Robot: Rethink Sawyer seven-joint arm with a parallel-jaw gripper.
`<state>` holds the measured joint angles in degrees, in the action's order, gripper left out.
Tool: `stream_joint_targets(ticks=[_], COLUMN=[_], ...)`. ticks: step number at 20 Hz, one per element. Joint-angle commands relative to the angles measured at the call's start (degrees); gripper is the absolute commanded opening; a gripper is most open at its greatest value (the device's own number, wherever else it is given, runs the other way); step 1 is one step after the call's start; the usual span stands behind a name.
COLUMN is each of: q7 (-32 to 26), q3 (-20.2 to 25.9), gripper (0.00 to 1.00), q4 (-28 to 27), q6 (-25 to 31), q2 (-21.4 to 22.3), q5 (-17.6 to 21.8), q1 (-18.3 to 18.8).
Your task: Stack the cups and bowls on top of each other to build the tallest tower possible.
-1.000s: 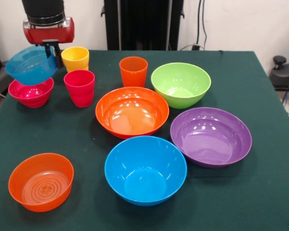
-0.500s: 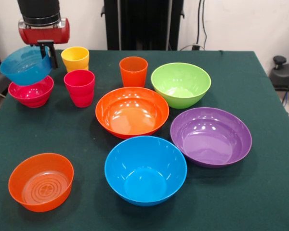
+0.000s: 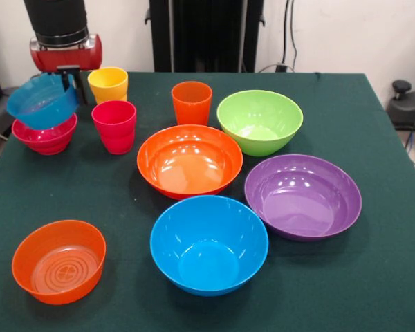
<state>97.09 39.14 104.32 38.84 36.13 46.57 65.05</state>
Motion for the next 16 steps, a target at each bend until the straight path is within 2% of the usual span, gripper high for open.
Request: stream_joint_targets(ticks=[1,9,16], q7=[-13.99,-14.43,-16.22], q3=[1.12,1.7,3.1], gripper=[0.0,0.0,0.0], q4=[-3.18,-2.53,-0.49], q6=[-0.07,-0.18,0.51], q2=[-2.54,-2.28,-0.77], q5=[4.78,4.77,3.85], q1=[-0.73,0.07,2.16])
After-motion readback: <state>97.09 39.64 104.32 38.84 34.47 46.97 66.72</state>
